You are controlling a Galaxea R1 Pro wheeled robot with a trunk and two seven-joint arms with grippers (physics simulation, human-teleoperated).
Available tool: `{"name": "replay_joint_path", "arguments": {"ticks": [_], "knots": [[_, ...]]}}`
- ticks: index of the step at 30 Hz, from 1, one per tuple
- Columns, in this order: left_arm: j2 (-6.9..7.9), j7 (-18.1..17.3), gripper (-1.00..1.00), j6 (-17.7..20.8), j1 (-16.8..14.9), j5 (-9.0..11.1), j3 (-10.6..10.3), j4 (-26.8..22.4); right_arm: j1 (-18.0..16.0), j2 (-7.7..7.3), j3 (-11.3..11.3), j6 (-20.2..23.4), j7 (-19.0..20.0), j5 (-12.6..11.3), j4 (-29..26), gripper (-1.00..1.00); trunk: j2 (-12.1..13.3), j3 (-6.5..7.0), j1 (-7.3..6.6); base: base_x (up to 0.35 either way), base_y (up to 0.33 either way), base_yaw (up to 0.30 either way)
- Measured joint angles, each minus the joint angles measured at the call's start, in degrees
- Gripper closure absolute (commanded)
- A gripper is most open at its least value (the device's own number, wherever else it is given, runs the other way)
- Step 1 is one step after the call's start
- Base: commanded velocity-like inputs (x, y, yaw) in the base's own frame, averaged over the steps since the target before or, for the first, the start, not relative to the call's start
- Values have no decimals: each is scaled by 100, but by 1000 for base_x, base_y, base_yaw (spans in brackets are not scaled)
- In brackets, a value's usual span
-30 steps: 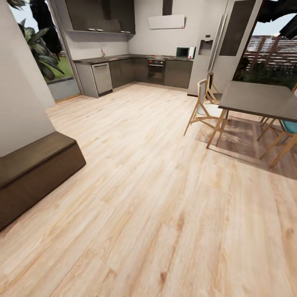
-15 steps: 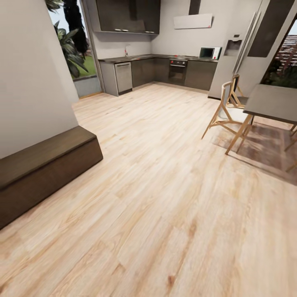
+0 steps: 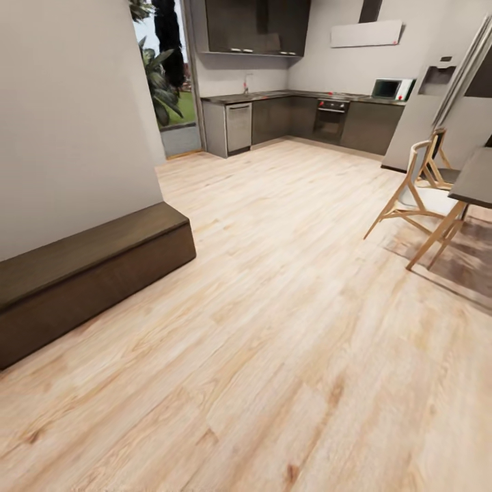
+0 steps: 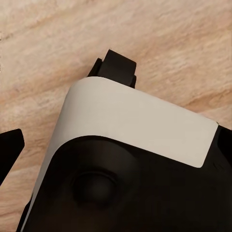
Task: Place each of the two pumpkins and all three candles from the living room inside a cabinet in the living room (use any cabinet), then make sure every cabinet is closed, and position the cauldron so it is next to a table in the living room.
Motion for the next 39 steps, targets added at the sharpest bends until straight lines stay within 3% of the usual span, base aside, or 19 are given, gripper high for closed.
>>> {"name": "replay_joint_path", "arguments": {"ticks": [14, 19, 30, 39], "knots": [[-2, 0, -100, -3, 0, 18, 2, -4, 23, -27, 0, 1, 0, -9, -11, -100, 0, 0, 0, 0, -1, 195], [0, 0, -100, -277, 0, 18, 2, 0, 26, -26, 0, 3, 0, -9, -9, -100, 0, 0, 0, 0, 0, 286], [-5, 0, -100, -334, 0, 9, 2, 0, 24, -26, 0, 5, 0, -9, -9, -100, 0, 0, 0, 6, 0, 287], [-9, 0, -100, -334, 0, 4, -2, 0, 26, -26, 0, 5, 0, -9, -9, -100, 0, 0, 0, 234, 0, 287]]}}
